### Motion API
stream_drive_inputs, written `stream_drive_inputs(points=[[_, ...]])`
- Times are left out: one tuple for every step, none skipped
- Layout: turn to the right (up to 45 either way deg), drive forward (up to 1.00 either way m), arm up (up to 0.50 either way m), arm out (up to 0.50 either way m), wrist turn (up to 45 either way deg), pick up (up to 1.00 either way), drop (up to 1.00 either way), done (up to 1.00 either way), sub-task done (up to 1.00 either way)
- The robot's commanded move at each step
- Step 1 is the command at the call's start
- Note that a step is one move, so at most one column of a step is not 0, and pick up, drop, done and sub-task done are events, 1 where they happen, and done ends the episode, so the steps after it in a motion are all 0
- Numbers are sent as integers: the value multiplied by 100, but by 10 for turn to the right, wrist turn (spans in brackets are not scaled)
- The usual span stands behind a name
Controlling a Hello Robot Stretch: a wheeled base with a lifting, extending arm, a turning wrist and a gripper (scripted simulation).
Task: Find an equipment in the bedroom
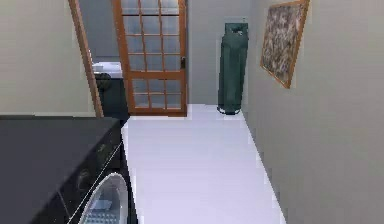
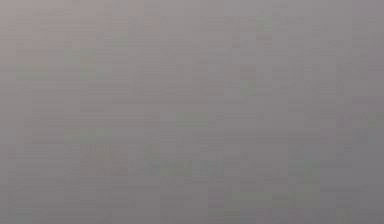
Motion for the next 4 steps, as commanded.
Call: stream_drive_inputs(points=[[0,100,0,0,0,0,0,0,0],[-150,0,0,0,0,0,0,0,0],[0,10,0,0,0,0,0,0,0],[-150,0,0,0,0,0,0,0,0]])
